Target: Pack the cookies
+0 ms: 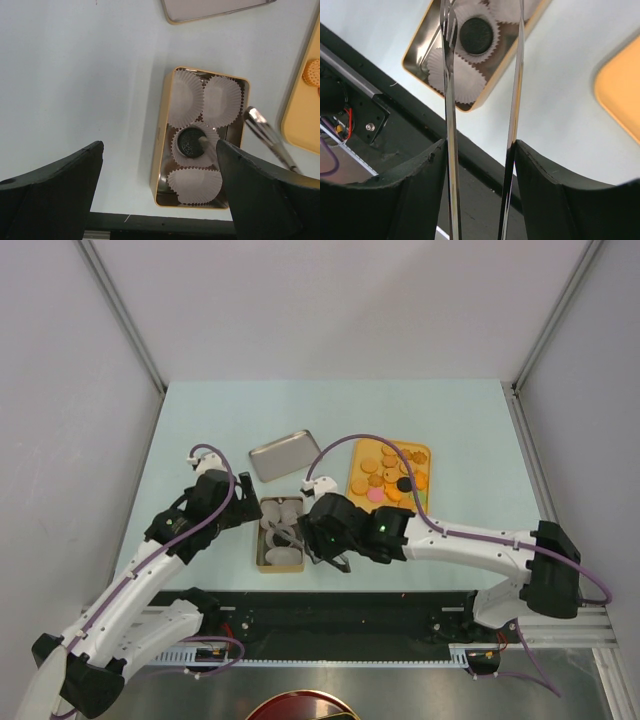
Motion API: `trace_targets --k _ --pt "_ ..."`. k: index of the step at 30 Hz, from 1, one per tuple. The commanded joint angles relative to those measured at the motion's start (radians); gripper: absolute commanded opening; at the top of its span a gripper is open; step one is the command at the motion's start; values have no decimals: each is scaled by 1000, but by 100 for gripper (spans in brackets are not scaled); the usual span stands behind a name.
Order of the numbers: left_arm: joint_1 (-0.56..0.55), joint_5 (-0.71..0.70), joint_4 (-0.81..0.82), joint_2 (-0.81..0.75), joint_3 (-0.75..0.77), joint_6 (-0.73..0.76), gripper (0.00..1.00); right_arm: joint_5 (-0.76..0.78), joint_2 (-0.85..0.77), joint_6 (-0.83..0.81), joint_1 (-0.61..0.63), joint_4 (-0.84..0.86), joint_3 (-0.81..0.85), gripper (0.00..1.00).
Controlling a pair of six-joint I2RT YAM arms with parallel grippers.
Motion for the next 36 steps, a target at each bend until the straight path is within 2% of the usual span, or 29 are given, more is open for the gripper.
trace_targets --k 1,9,15,28,36 --pt "9 9 24 -6 0 11 100 117 -148 2 -42 -58 31 60" --pt "8 23 35 6 -7 14 100 124 -332 -7 -308 -161 -140 59" --pt "9 34 43 23 -7 14 100 67 -320 -53 -433 -114 -216 58" --pt "8 31 41 28 -14 17 100 9 -161 -119 -483 -16 -193 58" --pt "8 29 41 35 -13 17 100 -13 -127 -132 -487 9 -171 57"
